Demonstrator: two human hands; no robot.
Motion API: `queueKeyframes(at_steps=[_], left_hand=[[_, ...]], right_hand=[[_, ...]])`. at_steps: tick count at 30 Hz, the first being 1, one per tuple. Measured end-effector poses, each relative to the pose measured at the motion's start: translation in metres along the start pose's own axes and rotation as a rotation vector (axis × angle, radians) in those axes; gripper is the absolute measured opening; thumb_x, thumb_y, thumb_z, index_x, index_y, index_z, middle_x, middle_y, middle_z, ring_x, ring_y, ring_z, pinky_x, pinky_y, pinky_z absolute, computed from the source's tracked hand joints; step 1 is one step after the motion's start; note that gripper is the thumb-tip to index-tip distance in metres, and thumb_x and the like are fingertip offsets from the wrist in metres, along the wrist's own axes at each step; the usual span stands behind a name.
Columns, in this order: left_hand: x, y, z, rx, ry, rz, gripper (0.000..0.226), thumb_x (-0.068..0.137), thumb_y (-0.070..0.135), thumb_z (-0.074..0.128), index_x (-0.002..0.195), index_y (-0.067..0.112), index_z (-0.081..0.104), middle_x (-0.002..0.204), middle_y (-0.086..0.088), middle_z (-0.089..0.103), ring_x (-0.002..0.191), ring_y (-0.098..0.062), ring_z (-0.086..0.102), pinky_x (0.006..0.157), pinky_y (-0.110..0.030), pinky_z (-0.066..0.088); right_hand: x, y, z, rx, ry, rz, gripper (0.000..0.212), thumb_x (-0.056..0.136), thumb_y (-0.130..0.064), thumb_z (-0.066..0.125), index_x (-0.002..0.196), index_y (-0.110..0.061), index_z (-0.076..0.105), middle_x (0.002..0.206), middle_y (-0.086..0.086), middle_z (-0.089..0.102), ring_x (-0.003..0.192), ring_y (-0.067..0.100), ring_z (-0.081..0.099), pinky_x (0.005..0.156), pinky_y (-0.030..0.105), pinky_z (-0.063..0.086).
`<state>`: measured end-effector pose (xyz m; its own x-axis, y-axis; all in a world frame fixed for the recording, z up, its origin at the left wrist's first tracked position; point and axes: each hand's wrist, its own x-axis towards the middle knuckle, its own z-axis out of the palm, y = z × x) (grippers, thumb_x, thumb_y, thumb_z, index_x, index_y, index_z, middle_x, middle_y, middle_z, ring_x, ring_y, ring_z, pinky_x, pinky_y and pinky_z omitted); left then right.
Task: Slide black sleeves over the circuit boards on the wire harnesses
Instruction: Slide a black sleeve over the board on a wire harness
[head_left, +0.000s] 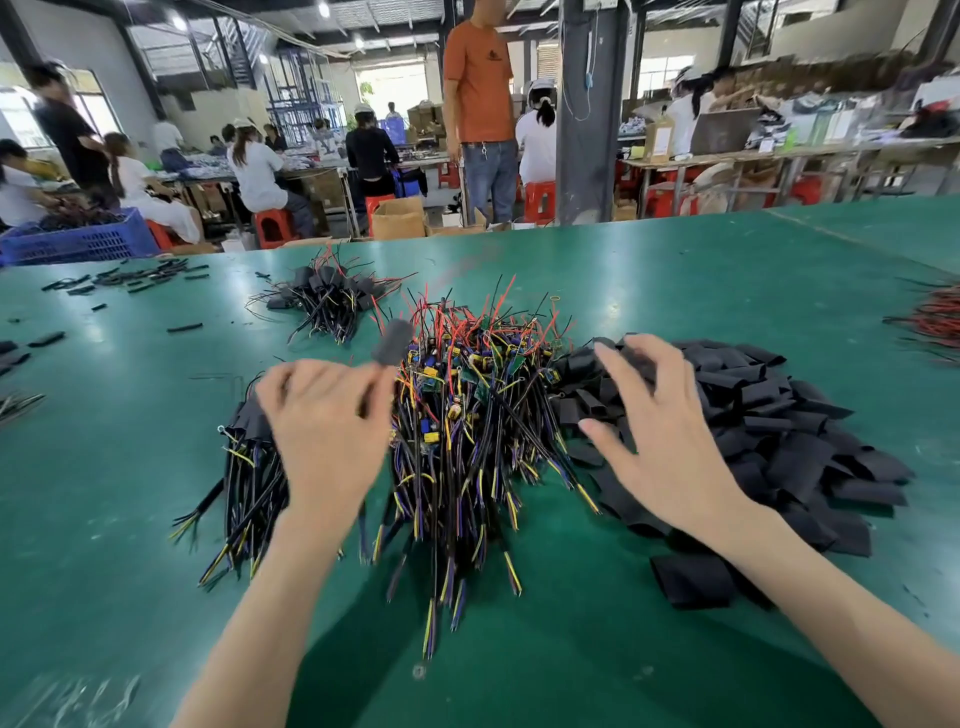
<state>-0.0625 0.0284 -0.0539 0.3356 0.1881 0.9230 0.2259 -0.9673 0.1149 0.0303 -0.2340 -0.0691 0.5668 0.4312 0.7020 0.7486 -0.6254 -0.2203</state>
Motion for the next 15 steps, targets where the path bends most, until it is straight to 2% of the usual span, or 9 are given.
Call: queueKeyframes(at_steps=[4, 7, 9, 12, 15], left_hand=[[-0.004, -0.043, 0.003, 0.287, -0.282, -0.392, 0.027, 0.089, 0.015, 0.05, 0.072, 0.005, 0.068, 0.073, -0.017, 0.064, 0.08, -0.035, 0.05, 0.081, -0.042, 0.028], [-0.011, -0.054, 0.006, 0.347, -0.443, -0.53, 0.02, 0.086, 0.012, 0.054, 0.082, 0.003, 0.072, 0.085, -0.022, 0.06, 0.087, -0.037, 0.049, 0.08, -0.043, 0.028], [-0.011, -0.051, 0.008, 0.366, -0.453, -0.551, 0.018, 0.085, 0.012, 0.057, 0.088, 0.0, 0.071, 0.095, -0.023, 0.057, 0.091, -0.039, 0.049, 0.082, -0.044, 0.03], [-0.006, -0.036, 0.008, 0.256, -0.328, -0.498, 0.015, 0.085, 0.011, 0.059, 0.09, 0.0, 0.066, 0.1, -0.023, 0.056, 0.095, -0.039, 0.049, 0.084, -0.045, 0.032], [-0.005, -0.008, 0.01, 0.06, -0.26, -0.358, 0.007, 0.084, 0.011, 0.06, 0.086, 0.008, 0.067, 0.095, -0.015, 0.059, 0.092, -0.034, 0.051, 0.081, -0.042, 0.033]], right_hand=[[0.001, 0.015, 0.005, -0.105, -0.017, 0.178, 0.044, 0.079, -0.013, 0.069, 0.119, -0.002, 0.056, 0.116, 0.02, 0.047, 0.105, 0.039, 0.044, 0.095, 0.045, 0.036], [0.002, 0.02, 0.009, -0.043, -0.153, 0.235, 0.027, 0.083, -0.015, 0.065, 0.109, -0.008, 0.064, 0.105, 0.012, 0.055, 0.101, 0.033, 0.046, 0.093, 0.043, 0.037], [-0.001, 0.014, 0.013, 0.037, -0.242, 0.179, 0.025, 0.085, -0.021, 0.064, 0.109, -0.013, 0.066, 0.101, 0.006, 0.063, 0.1, 0.029, 0.049, 0.091, 0.04, 0.039], [-0.005, -0.001, 0.028, 0.019, -0.381, 0.012, 0.033, 0.089, -0.036, 0.058, 0.119, -0.023, 0.061, 0.102, -0.006, 0.066, 0.102, 0.021, 0.048, 0.091, 0.033, 0.033], [-0.005, -0.009, 0.042, -0.042, -0.411, -0.058, 0.032, 0.092, -0.032, 0.052, 0.123, -0.027, 0.057, 0.102, -0.012, 0.064, 0.103, 0.016, 0.045, 0.085, 0.028, 0.024]])
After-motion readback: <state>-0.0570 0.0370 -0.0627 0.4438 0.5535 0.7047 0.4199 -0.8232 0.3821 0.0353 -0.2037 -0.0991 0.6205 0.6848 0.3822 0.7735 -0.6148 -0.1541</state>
